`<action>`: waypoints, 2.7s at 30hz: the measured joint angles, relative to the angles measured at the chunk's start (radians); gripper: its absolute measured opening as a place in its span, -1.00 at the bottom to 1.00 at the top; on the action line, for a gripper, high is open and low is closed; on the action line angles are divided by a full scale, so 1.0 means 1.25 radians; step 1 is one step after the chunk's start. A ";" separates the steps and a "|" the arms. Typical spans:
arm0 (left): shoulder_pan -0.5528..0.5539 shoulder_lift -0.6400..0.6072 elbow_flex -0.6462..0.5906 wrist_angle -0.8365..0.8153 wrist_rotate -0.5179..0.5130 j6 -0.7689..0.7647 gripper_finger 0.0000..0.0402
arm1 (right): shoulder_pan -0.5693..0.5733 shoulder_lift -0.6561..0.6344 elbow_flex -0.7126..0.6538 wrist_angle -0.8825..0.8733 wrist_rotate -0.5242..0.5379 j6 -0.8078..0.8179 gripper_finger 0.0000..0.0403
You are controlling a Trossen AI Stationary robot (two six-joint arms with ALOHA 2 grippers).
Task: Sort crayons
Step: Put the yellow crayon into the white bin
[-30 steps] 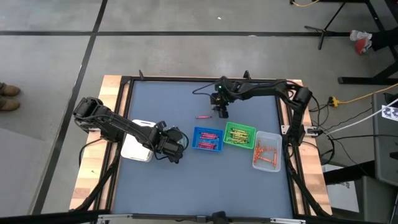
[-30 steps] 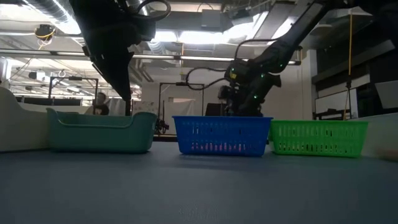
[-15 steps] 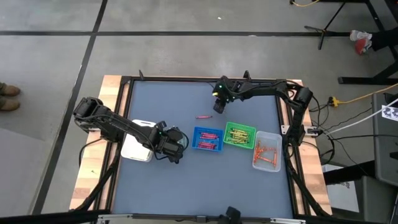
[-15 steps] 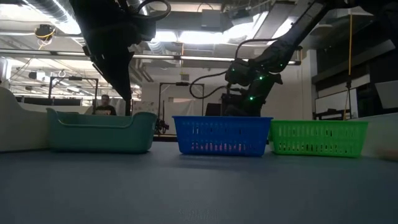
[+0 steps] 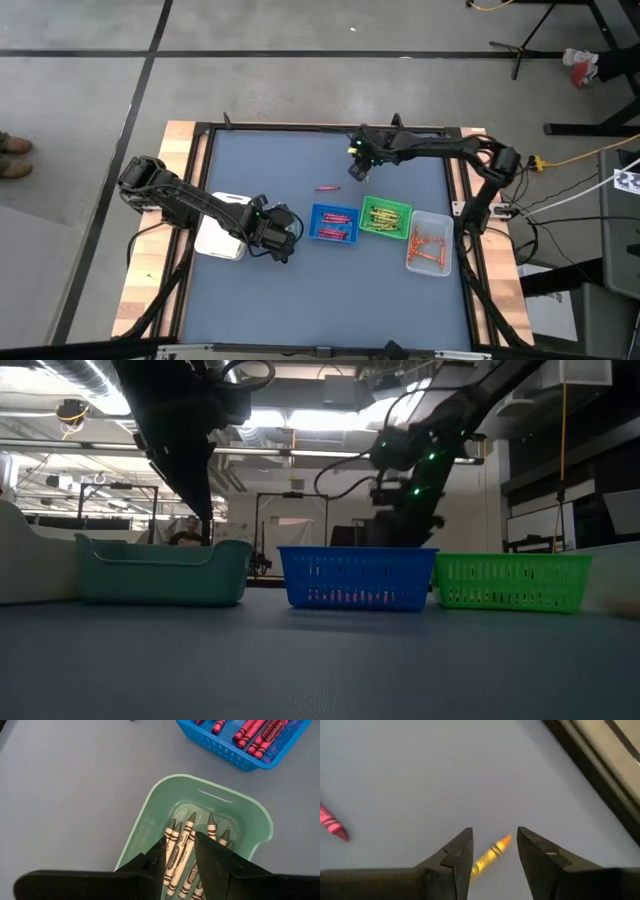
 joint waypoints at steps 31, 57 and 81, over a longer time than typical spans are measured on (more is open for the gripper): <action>0.000 0.000 0.000 0.018 0.004 0.000 -0.58 | 0.000 -0.020 -0.171 0.112 -0.004 0.256 -0.23; 0.000 0.000 0.000 0.022 0.002 0.001 -0.58 | 0.000 -0.020 -0.215 0.232 -0.016 0.218 -0.93; 0.016 0.000 0.000 0.345 -0.086 0.058 -0.58 | 0.021 -0.020 -0.215 0.741 -0.604 0.157 -0.93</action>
